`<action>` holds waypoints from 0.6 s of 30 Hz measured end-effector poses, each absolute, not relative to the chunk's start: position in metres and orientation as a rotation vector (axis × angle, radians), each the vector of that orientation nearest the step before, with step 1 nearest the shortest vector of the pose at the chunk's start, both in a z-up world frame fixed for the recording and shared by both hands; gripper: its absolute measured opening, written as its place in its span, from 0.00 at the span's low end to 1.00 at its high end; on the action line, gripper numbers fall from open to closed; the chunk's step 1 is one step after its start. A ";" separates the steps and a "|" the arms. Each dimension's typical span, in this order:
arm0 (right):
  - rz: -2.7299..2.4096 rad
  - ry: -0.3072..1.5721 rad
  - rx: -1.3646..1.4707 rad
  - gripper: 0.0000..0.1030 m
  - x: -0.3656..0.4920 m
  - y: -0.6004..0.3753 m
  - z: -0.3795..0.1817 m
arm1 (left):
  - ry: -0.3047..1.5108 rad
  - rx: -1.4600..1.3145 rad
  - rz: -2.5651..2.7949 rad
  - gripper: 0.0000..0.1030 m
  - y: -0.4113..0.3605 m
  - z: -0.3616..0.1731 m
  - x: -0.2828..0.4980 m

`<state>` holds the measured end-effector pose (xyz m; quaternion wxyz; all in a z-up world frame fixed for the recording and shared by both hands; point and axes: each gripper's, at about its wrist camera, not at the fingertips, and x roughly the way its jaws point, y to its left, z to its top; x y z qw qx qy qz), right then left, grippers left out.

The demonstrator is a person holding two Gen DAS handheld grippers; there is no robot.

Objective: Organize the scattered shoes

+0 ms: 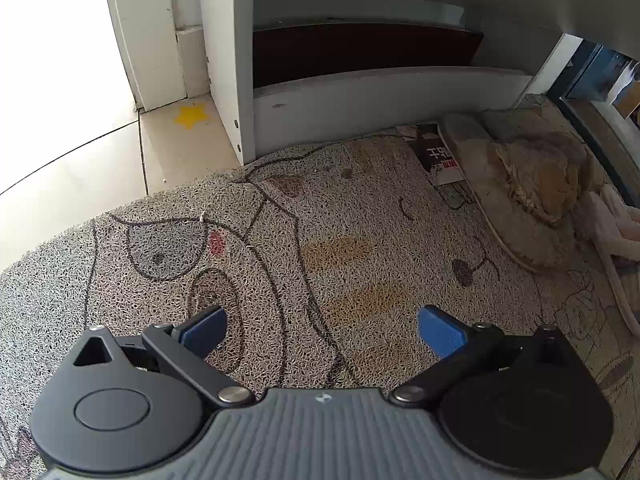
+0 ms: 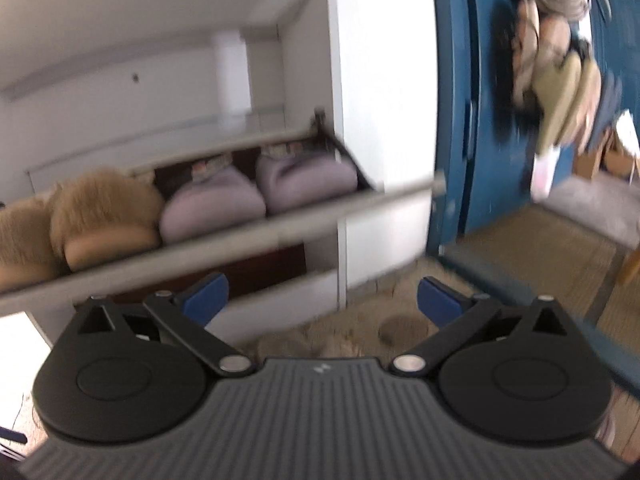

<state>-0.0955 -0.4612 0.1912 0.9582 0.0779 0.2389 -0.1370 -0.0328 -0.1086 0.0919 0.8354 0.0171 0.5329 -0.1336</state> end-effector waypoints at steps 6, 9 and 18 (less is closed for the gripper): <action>-0.249 0.598 0.231 1.00 -0.100 -0.453 0.148 | 1.138 0.074 -0.253 1.00 -0.119 0.087 -0.031; -0.254 0.659 0.232 1.00 -0.105 -0.447 0.127 | 1.132 0.092 -0.254 1.00 -0.124 0.089 -0.031; -0.279 0.657 0.308 1.00 -0.116 -0.448 0.109 | 1.133 0.087 -0.275 1.00 -0.131 0.090 -0.034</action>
